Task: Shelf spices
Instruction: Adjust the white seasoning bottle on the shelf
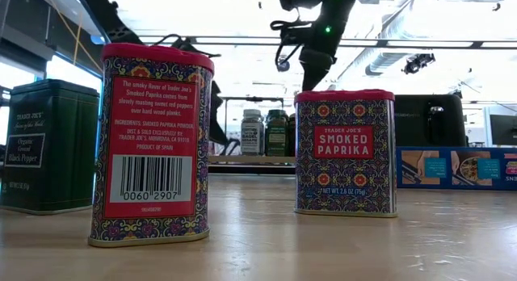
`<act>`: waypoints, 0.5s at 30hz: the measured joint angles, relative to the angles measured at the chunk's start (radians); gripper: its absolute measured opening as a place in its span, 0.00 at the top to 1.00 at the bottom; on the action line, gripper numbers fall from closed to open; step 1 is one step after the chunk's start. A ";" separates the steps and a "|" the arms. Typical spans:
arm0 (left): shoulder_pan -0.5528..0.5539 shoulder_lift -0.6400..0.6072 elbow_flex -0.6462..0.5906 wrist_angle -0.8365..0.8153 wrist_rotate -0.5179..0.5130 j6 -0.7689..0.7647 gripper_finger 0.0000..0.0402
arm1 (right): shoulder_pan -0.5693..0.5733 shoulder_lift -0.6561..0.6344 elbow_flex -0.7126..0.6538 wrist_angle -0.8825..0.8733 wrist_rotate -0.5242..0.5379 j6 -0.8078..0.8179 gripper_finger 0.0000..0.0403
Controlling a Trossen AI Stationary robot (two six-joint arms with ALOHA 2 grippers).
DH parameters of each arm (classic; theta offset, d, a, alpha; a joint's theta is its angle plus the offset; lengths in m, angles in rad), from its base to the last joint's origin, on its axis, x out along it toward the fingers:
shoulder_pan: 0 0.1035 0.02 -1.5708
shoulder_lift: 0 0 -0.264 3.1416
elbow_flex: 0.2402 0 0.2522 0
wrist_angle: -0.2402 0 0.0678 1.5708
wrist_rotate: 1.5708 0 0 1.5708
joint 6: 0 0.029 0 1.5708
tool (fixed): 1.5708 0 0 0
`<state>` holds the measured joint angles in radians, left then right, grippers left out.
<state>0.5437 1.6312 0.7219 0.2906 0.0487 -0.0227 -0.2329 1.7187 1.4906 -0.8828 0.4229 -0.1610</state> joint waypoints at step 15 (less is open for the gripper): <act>0.006 0.108 0.001 0.224 0.035 -0.020 1.00 | 0.000 0.000 0.000 -0.017 -0.005 0.033 1.00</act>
<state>0.5499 1.7393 0.7231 0.5142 0.0837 -0.0425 -0.2329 1.7187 1.4906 -0.8995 0.4175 -0.1279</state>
